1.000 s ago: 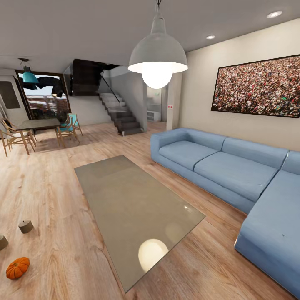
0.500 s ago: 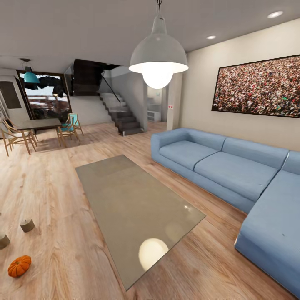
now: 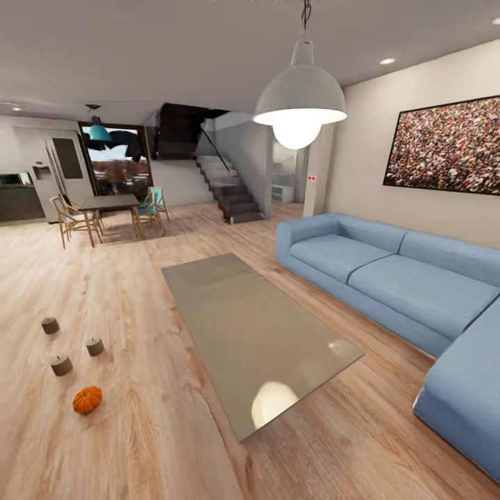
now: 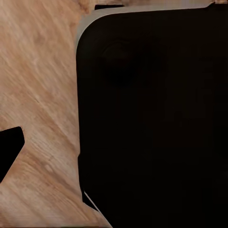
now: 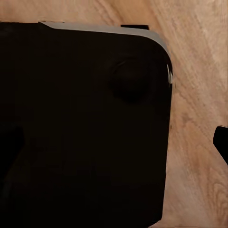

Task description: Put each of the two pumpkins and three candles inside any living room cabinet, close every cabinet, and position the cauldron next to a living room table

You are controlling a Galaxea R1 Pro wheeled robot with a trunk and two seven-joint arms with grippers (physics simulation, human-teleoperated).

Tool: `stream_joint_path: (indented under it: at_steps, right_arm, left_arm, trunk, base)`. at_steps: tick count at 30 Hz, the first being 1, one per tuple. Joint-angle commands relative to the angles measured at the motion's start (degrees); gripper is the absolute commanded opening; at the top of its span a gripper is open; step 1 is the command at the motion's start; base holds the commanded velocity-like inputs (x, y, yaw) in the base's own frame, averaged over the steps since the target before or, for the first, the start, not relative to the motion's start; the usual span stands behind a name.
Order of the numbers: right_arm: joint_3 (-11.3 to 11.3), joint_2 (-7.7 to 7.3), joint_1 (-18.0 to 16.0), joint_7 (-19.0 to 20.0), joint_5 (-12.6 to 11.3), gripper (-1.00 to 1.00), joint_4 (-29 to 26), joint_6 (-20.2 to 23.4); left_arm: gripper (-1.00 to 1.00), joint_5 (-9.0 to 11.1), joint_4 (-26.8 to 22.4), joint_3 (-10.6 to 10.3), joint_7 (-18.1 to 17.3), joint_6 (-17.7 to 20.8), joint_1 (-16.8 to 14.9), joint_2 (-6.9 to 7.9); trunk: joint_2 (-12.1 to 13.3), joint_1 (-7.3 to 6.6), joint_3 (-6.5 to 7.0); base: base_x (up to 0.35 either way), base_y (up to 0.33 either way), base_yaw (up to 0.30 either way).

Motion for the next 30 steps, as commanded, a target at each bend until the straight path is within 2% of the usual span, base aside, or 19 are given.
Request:
stream_joint_path:
  at_steps: [1,7,17,24,30]
  right_arm:
    - [0.0,0.0,-0.03,0.05,0.06,1.0,0.09,-0.2]
    - [0.17,0.58,-0.03,0.05,0.21,1.0,0.11,-0.21]
    - [0.2,1.02,-0.03,0.05,0.25,1.0,0.26,-0.21]
    - [0.24,2.33,-0.03,0.05,0.39,1.0,0.38,-0.06]
    - [0.3,2.59,-0.03,0.12,0.49,1.0,0.4,-0.03]
  left_arm:
    - [1.0,0.02,-0.04,0.06,-0.03,-0.7,0.01,0.02]
    - [1.0,0.07,0.03,0.1,-0.03,-2.46,0.0,0.18]
    - [1.0,0.11,0.04,0.1,-0.31,-2.68,0.0,0.4]
    - [1.0,0.11,0.04,0.1,-0.44,-2.68,0.01,0.59]
    - [1.0,0.11,0.04,0.1,-0.46,-2.68,0.0,0.71]
  trunk:
    - [-0.03,-0.03,-0.05]
    - [-0.03,-0.03,-0.05]
    - [-0.03,-0.03,-0.05]
    - [-0.03,-0.03,-0.19]
    - [-0.03,-0.03,-0.34]
  base:
    - [-0.284,0.158,0.247]
    - [-0.261,0.18,0.247]
    - [-0.237,0.21,0.247]
    - [-0.228,0.231,0.247]
    - [-0.225,0.251,0.247]
